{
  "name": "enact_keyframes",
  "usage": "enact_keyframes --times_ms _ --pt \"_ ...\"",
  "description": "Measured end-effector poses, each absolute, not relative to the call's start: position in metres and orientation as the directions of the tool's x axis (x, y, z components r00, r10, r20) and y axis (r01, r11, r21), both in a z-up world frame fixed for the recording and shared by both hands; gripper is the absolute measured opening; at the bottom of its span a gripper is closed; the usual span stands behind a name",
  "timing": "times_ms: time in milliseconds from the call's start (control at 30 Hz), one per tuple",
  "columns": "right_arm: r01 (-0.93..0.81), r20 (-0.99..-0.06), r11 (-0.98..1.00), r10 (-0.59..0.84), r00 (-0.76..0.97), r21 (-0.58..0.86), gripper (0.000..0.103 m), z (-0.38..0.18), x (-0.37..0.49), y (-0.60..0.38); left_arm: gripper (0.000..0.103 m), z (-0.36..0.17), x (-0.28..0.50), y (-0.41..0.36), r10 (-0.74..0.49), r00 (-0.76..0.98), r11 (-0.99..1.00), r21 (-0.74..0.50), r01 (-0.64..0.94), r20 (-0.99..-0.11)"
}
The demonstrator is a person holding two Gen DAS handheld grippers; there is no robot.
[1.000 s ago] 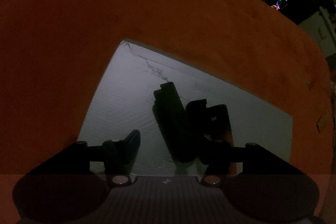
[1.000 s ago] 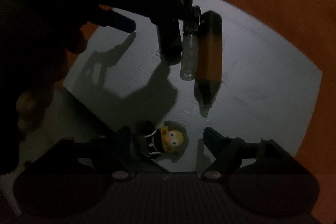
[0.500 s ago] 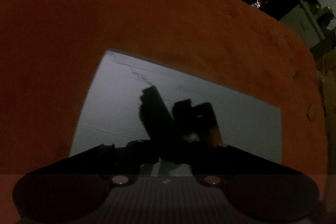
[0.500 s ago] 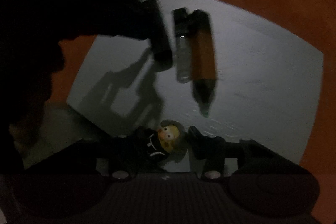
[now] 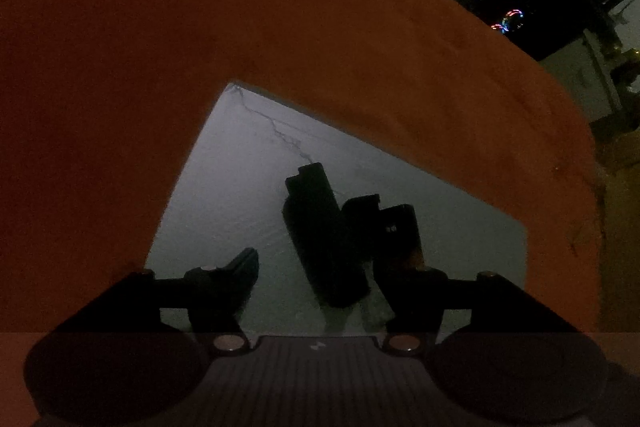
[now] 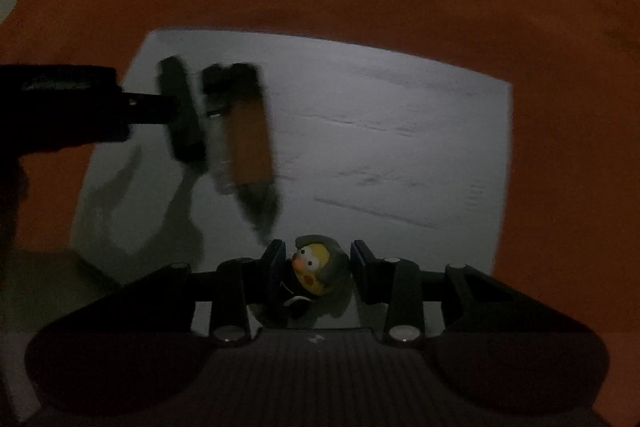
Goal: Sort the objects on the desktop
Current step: 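Grasp the black marker with left tool while right tool grasps the yellow-faced figurine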
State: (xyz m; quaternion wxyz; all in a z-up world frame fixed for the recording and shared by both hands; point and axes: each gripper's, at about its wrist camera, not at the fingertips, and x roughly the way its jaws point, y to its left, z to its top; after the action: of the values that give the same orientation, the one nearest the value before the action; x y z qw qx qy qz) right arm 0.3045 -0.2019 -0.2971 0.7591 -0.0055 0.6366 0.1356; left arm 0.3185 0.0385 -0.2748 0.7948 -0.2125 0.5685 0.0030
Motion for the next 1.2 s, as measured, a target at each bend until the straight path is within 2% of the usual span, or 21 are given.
enact_keyframes --times_ms 200,233,267,433,567,733,800,867,933,967,1033,1200 --pt "-0.174 -0.965 0.971 0.194 0.177 0.163 0.039 -0.297 0.308 -0.217 0.05 -0.288 0.327 0.019 -0.188 0.367 0.928 -0.288 -0.238 -0.911" --pt "-0.172 -0.965 0.972 0.192 0.18 0.161 0.039 -0.295 0.307 -0.218 0.044 -0.289 0.327 0.017 -0.194 0.38 0.927 -0.296 -0.23 -0.904" --pt "-0.167 -0.964 0.973 0.192 0.182 0.162 0.039 -0.29 0.305 -0.219 0.032 -0.291 0.326 0.016 -0.205 0.397 0.927 -0.308 -0.215 -0.895" --pt "-0.17 -0.965 0.975 0.176 0.196 0.144 0.039 -0.296 0.3 -0.204 0.029 -0.288 0.321 0.011 -0.211 0.415 0.947 -0.29 -0.136 -0.885" --pt "-0.191 -0.966 0.972 0.17 0.193 0.133 0.039 -0.292 0.295 -0.207 0.027 -0.283 0.314 0.023 -0.248 0.314 0.954 -0.287 -0.083 -0.916" --pt "-0.215 -0.968 0.969 0.164 0.191 0.122 0.039 -0.287 0.294 -0.208 0.024 -0.275 0.296 0.036 -0.231 0.264 0.973 -0.23 0.036 -0.936" --pt "-0.212 -0.969 0.971 0.155 0.192 0.114 0.039 -0.287 0.295 -0.208 0.027 -0.272 0.292 0.038 -0.218 0.273 0.976 -0.21 0.058 -0.937" --pt "-0.191 -0.97 0.977 0.135 0.2 0.097 0.04 -0.289 0.299 -0.207 0.052 -0.273 0.292 0.038 -0.191 0.27 0.981 -0.188 0.037 -0.944" --pt "-0.163 -0.97 0.981 0.133 0.205 0.1 0.057 -0.289 0.301 -0.208 0.066 -0.274 0.295 0.038 -0.19 0.281 0.981 -0.194 0.015 -0.941" --pt "-0.148 -0.967 0.982 0.144 0.208 0.114 0.062 -0.289 0.303 -0.209 0.067 -0.275 0.297 0.038 -0.195 0.287 0.98 -0.201 0.01 -0.938" --pt "-0.103 -0.964 0.985 0.159 0.215 0.14 0.079 -0.289 0.306 -0.212 0.071 -0.281 0.302 0.036 -0.204 0.28 0.977 -0.212 0.002 -0.938" --pt "-0.05 -0.973 0.987 0.158 0.17 0.151 0.081 -0.298 0.309 -0.208 0.072 -0.283 0.304 0.026 -0.147 0.279 0.989 -0.151 0.009 -0.949"
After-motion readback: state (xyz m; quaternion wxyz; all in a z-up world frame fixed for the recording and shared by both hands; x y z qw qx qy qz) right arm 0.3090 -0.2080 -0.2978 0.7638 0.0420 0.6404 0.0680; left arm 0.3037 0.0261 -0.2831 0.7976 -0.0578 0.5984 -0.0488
